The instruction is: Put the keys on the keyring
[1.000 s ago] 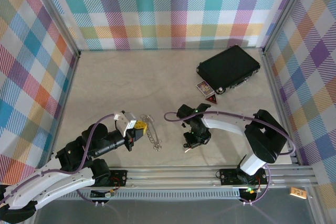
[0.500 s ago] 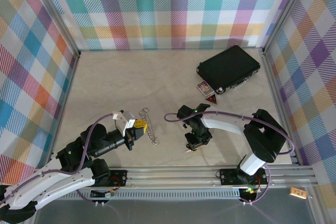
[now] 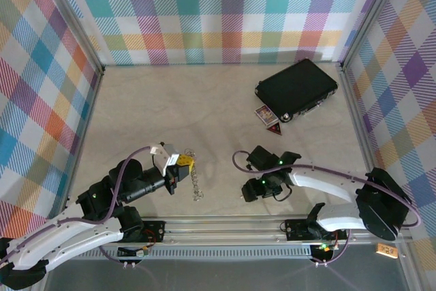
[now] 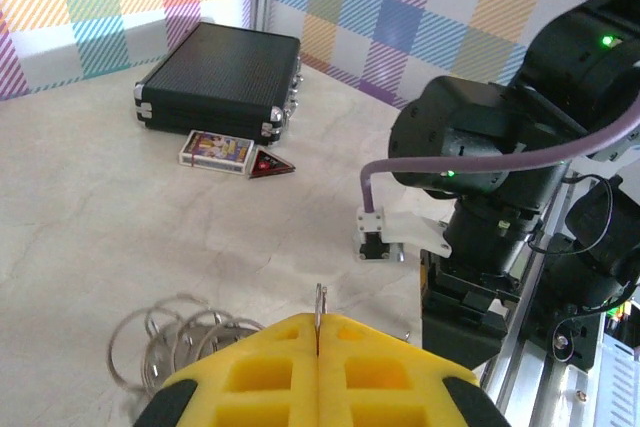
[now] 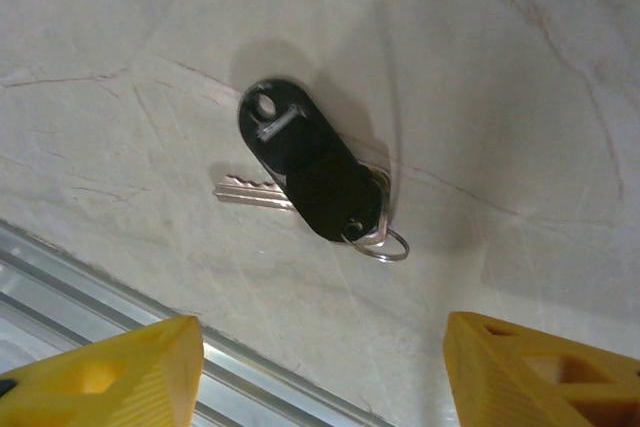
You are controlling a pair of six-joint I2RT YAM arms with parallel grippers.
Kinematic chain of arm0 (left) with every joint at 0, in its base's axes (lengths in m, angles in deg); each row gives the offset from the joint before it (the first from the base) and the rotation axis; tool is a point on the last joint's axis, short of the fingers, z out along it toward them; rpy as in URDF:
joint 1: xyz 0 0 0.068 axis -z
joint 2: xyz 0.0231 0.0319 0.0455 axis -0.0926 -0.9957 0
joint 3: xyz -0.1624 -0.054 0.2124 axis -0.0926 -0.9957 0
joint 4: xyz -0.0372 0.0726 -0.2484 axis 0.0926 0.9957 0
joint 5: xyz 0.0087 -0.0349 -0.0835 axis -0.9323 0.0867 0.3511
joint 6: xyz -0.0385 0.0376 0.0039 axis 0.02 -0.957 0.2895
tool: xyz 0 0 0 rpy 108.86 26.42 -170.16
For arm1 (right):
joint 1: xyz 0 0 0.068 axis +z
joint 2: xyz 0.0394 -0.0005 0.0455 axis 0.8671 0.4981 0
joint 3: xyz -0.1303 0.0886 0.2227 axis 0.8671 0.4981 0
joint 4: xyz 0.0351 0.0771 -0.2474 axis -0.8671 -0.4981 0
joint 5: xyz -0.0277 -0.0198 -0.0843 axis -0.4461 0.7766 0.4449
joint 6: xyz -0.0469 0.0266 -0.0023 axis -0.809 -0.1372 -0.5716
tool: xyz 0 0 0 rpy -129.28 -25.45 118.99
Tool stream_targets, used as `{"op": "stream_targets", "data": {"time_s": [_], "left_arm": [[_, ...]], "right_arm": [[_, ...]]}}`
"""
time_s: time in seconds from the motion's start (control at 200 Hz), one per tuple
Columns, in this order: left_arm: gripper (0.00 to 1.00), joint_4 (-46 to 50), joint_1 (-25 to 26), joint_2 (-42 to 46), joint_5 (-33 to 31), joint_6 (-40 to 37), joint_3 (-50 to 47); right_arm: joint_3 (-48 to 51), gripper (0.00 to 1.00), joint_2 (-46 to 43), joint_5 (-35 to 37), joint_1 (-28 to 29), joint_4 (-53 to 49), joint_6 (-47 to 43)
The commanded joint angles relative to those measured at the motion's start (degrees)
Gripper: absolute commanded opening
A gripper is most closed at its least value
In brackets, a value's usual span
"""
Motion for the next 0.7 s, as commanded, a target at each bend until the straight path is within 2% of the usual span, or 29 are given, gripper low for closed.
{"op": "stream_targets", "data": {"time_s": [0.0,0.255,0.54,0.695], "left_arm": [[0.0,-4.2,0.4,-0.3,1.5,0.4,-0.2],[0.0,-5.9,0.3,-1.8,3.1,1.0,-0.4],[0.0,-7.3,0.2,-3.5,4.2,0.9,0.3],[0.0,-7.3,0.2,-3.5,3.9,1.0,0.0]], "right_arm": [[3.5,0.66,-4.0,-2.3,-1.4,7.1,3.4],[13.8,0.66,-11.8,-5.5,-4.7,20.2,6.2],[16.9,0.63,-11.3,-7.5,-5.4,25.6,5.9],[15.8,0.59,-9.1,-10.3,-5.4,25.0,4.1]]}}
